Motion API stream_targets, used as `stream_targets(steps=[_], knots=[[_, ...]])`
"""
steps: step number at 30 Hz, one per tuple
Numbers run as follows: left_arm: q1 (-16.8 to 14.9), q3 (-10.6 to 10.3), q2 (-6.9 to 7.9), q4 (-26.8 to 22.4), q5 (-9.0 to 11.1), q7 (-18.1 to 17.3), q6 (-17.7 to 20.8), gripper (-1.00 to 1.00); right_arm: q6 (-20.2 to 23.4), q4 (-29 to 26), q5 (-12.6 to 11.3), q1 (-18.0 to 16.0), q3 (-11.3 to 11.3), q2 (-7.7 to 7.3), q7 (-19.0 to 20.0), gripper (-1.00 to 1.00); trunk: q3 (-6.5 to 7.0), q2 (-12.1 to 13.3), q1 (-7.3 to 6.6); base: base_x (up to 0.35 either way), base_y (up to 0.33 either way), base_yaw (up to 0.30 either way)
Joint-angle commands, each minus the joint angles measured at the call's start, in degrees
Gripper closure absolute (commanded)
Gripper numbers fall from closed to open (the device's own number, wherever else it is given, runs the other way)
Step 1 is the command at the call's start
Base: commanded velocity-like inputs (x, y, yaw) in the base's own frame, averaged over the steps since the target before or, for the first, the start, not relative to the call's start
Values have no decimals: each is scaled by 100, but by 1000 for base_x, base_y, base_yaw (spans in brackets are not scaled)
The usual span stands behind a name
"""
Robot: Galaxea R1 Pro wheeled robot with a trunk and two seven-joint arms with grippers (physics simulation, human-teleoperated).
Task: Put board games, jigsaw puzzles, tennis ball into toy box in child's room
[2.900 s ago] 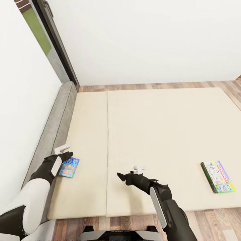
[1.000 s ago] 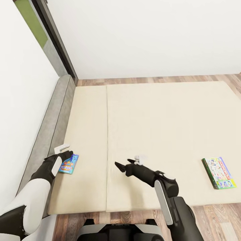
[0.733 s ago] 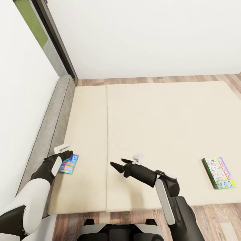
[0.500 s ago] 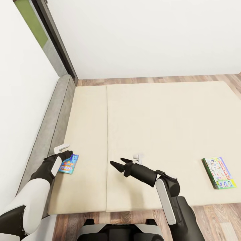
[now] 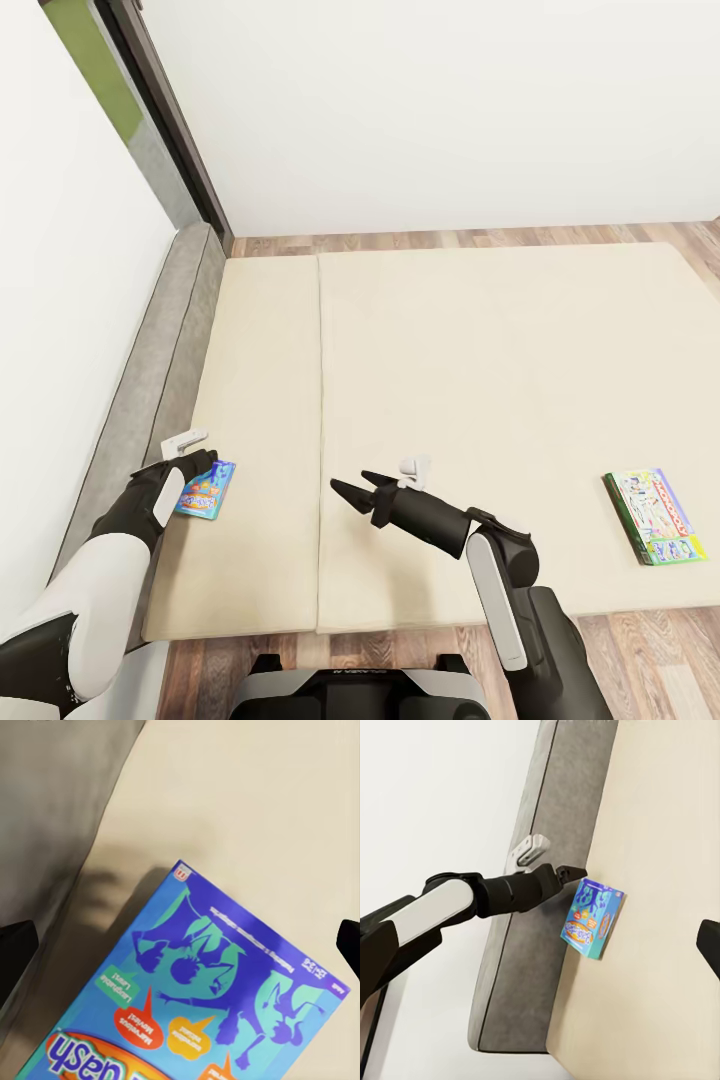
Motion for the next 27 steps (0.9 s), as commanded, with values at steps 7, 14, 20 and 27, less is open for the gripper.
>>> stream_targets(steps=[7, 14, 20, 27], knots=[[-1, 2, -5, -9, 41, 14, 28, -100, 71, -10, -27, -2, -11, 2, -22, -100, -7, -3, 1, 0, 0, 0], [-1, 2, -5, -12, 41, 10, 27, -100, 111, -12, -41, -5, -84, 2, -14, -100, -50, -3, 1, 0, 0, 0], [-1, 2, -5, -17, 41, 4, 24, -100, 123, -11, -42, -10, -125, 2, -1, -100, -102, -3, 1, 0, 0, 0], [-1, 2, -5, -26, 41, 3, 25, -100, 134, -11, -44, -11, -127, 2, 21, -100, -167, -3, 1, 0, 0, 0]])
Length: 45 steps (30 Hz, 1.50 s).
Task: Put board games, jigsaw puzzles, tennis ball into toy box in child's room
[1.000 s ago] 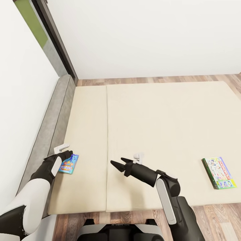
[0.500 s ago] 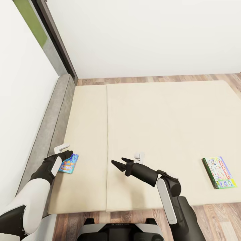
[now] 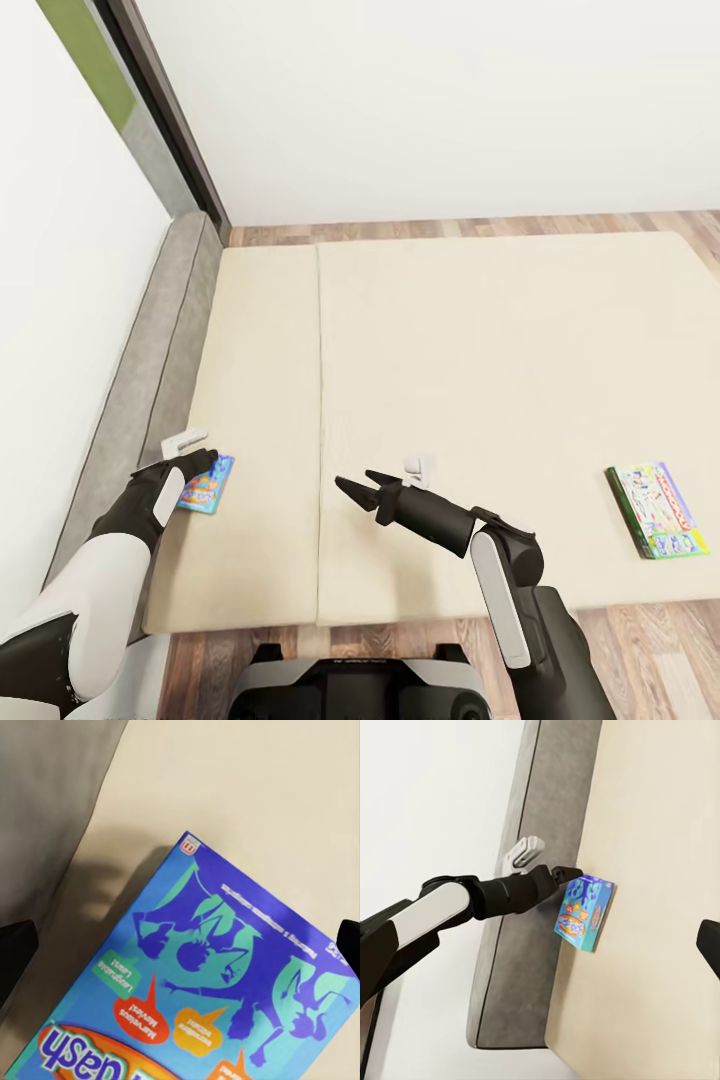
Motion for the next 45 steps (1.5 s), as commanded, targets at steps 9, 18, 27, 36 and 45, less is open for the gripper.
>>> stream_targets(steps=[9, 18, 27, 36, 45], knots=[[-1, 1, -1, -40, 41, 8, 27, -100, 3, -9, -22, 4, 7, 3, 16, -100, -66, -4, 1, 0, 0, 0], [-1, 1, 10, -342, 101, -9, 25, -100, -46, -9, -19, -1, 77, 3, 13, -100, -74, -4, 1, 0, 0, 0], [-1, -6, 34, -497, 400, -12, 18, -100, -54, -1, -3, -1, 94, 3, -17, -100, -74, -4, 1, 0, 0, 0], [-1, -3, 30, -566, 518, -19, 8, -100, -59, 5, 52, -2, 378, 3, -39, -100, -112, -4, 1, 0, 0, 0], [-1, -3, 31, -572, 530, -28, 2, -100, -59, 6, 59, -2, 458, 3, -51, -100, -191, -4, 1, 0, 0, 0]])
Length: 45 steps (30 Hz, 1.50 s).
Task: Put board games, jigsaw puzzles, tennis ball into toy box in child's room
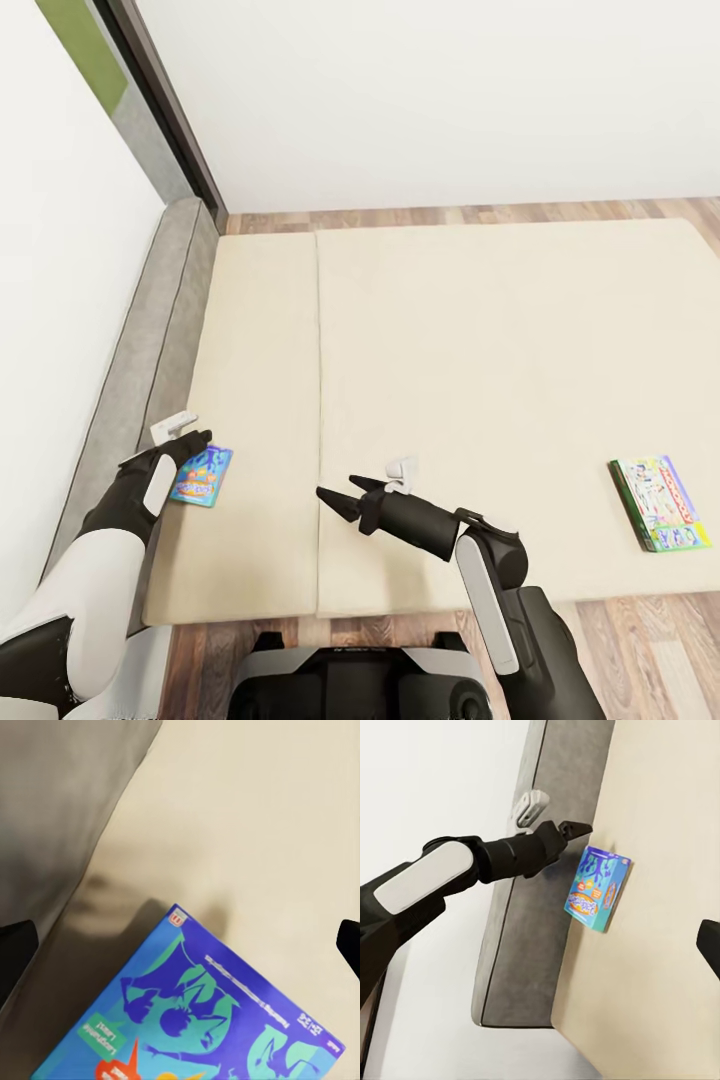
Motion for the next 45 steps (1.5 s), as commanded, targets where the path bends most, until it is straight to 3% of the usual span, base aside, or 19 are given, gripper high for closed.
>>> stream_targets(steps=[1, 16, 45], knots=[[-1, -3, 1, -10, 61, 30, 29, -100, 38, -3, -27, -2, -1, 2, -1, -100, -13, -4, 1, 0, 0, 0], [-1, -13, -12, -10, 59, 35, -212, -100, 38, 0, -26, -2, 10, 2, 2, -100, -154, -4, 1, 0, 0, 0], [-35, -50, -47, -94, 56, 48, -324, -100, 1, 6, -9, -2, 97, 2, -1, -100, -426, -4, 1, 0, 0, 0]])
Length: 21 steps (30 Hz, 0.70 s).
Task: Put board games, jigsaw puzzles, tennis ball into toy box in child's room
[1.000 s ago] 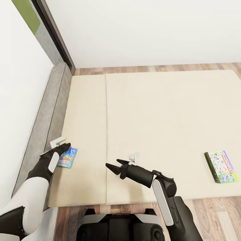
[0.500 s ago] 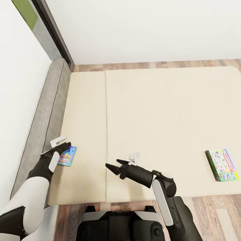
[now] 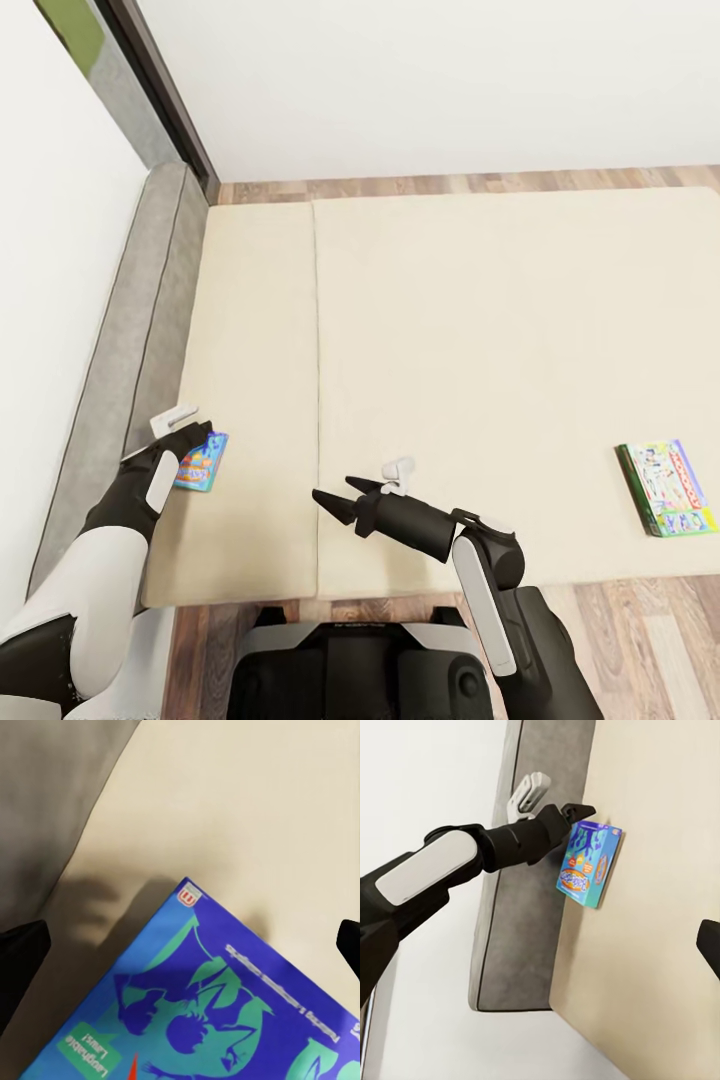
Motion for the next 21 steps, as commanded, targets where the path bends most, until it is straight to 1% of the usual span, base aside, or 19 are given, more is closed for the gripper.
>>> stream_targets(steps=[1, 5, 17, 21], knots=[[0, 0, 2, -10, 35, 40, 19, -100, 23, -3, -27, -2, -4, 2, -1, -100, -13, -3, 1, 0, 0, 0], [-1, 0, 0, -12, 35, 37, -13, -100, -54, -3, -27, -2, 3, 2, -1, -100, -50, -3, 1, 0, 0, 0], [-1, 0, 0, -13, 35, 36, -23, -100, -83, -3, -27, -2, 6, 2, -1, -100, -162, -3, 1, 0, 0, 0], [-1, 0, -1, -13, 35, 36, -24, -100, -91, -3, -27, -1, 6, 2, -1, -100, -175, -3, 1, 0, 0, 0]])
